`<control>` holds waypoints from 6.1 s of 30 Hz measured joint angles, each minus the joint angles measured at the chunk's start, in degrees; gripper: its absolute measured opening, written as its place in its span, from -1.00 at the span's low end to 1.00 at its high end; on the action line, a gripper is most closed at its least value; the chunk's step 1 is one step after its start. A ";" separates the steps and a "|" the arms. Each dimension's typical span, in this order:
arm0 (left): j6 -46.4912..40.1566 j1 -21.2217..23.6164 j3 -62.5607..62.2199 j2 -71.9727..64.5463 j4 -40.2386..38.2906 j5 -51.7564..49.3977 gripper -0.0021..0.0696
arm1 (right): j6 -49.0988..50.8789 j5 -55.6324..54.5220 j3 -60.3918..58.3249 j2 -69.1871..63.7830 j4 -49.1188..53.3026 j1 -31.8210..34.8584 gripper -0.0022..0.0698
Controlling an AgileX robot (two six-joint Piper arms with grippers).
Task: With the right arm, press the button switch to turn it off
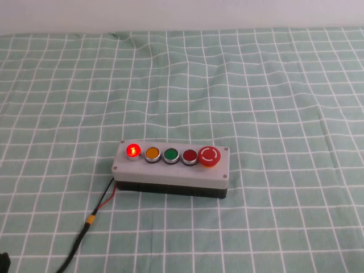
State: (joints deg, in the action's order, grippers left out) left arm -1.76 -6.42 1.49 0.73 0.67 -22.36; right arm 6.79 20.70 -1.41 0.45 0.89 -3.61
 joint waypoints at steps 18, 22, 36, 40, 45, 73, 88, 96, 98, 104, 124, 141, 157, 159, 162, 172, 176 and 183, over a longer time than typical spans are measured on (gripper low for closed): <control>0.00 0.00 0.00 0.00 0.00 0.00 -0.95 | 0.00 0.00 0.00 0.00 0.00 0.00 -0.98; 0.00 0.00 0.00 0.00 0.00 0.00 -0.95 | 0.00 0.00 0.00 0.00 0.00 0.00 -0.98; 0.00 0.00 0.00 0.00 0.00 0.00 -0.95 | 0.00 -0.52 0.00 0.00 0.00 0.00 -0.98; 0.00 0.00 0.00 0.00 0.00 0.00 -0.95 | 0.00 -4.99 0.00 0.00 0.00 0.00 -0.98; 0.00 0.00 0.00 0.00 0.00 0.00 -0.95 | 0.00 -20.70 0.00 0.00 0.00 0.00 -0.98; 0.00 0.00 0.00 0.00 0.00 0.00 -0.95 | 3.14 -36.65 34.00 -0.33 -2.12 0.00 -0.98; 0.00 0.00 0.00 0.00 0.00 0.00 -0.95 | 3.02 13.58 54.42 -25.38 -7.86 0.00 -0.98; 0.00 0.00 0.00 0.00 0.00 0.00 -0.95 | -0.88 14.37 52.52 -35.10 -13.89 0.00 -0.98; 0.00 0.00 0.00 0.00 0.00 0.00 -0.95 | -4.29 14.64 52.76 -38.69 -14.89 0.00 -0.98; 0.00 0.00 0.00 0.00 0.00 0.00 -0.95 | -16.94 23.97 58.33 -51.31 -20.22 0.00 -0.98; 0.00 0.00 0.00 0.00 0.00 0.00 -0.95 | -24.39 27.86 87.73 -93.87 -23.09 -22.30 -0.98; 0.00 0.00 0.00 0.00 0.00 0.00 -0.95 | -25.63 33.00 116.26 -120.24 -24.92 -35.38 -0.98; 0.00 0.00 0.00 0.00 0.00 0.00 -0.95 | -26.22 33.51 117.22 -127.94 -26.20 -36.69 -0.98; 0.00 0.00 0.00 0.00 0.00 0.00 -0.95 | -26.22 33.40 117.66 -128.14 -26.34 -36.69 -0.98; 0.00 0.00 0.00 0.00 0.00 0.00 -0.95 | -26.22 33.76 117.94 -128.14 -26.01 -36.69 -0.98; 0.00 0.00 0.00 0.00 0.00 0.00 -0.95 | -26.22 37.26 123.76 -124.04 -24.64 -36.69 -0.98; 0.00 0.00 0.00 0.00 0.00 0.00 -0.95 | -26.22 38.65 126.27 -119.24 -23.89 -36.78 -0.98; 0.00 0.00 0.00 0.00 0.00 0.00 -0.95 | -20.28 45.73 126.64 -110.16 -12.35 -36.95 -0.98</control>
State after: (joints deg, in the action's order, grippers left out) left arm -1.76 -6.42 1.49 0.73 0.67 -22.36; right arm -13.49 66.43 125.23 -109.72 -11.46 -40.56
